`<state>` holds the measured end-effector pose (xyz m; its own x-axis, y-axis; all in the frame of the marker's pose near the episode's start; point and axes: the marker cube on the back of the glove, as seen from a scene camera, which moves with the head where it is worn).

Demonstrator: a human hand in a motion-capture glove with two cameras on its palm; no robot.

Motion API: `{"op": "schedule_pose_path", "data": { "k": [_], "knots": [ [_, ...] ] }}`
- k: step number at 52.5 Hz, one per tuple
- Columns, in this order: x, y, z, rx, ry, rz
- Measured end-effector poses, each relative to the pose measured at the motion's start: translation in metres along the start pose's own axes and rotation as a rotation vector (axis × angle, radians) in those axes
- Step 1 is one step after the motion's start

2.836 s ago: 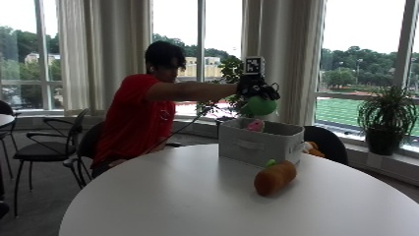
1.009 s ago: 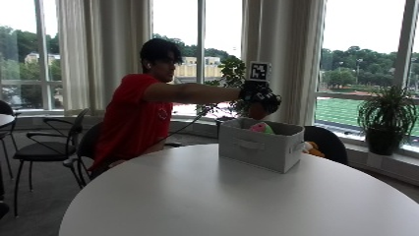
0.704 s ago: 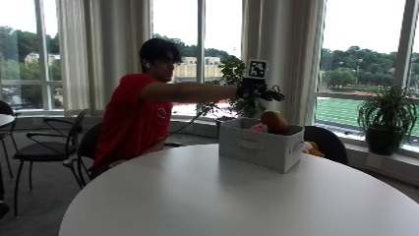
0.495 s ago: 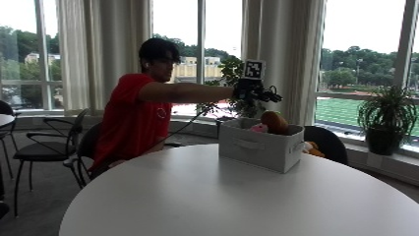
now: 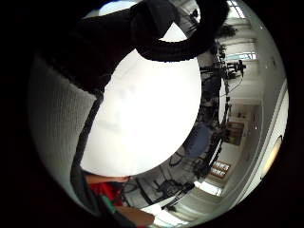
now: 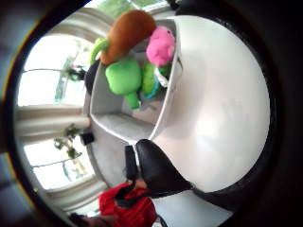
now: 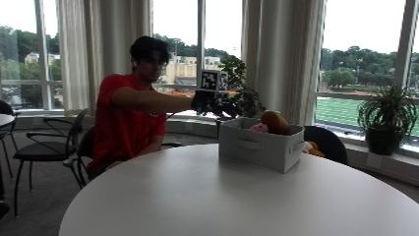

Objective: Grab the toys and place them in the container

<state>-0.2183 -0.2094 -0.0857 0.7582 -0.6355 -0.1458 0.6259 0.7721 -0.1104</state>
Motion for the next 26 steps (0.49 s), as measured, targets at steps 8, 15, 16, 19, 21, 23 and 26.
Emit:
{"op": "schedule_pose_path", "data": {
  "k": [8, 15, 16, 19, 21, 23, 26],
  "knots": [
    [0.005, 0.027, 0.013, 0.014, -0.030, 0.224],
    [0.024, 0.051, 0.036, 0.071, -0.007, 0.275],
    [0.024, 0.053, 0.040, 0.075, -0.016, 0.281],
    [0.031, 0.059, 0.054, 0.075, -0.060, 0.295],
    [0.029, 0.065, 0.062, 0.071, -0.088, 0.303],
    [0.027, 0.069, 0.071, 0.068, -0.106, 0.310],
    [0.028, 0.075, 0.081, 0.059, -0.126, 0.320]
  ]
}}
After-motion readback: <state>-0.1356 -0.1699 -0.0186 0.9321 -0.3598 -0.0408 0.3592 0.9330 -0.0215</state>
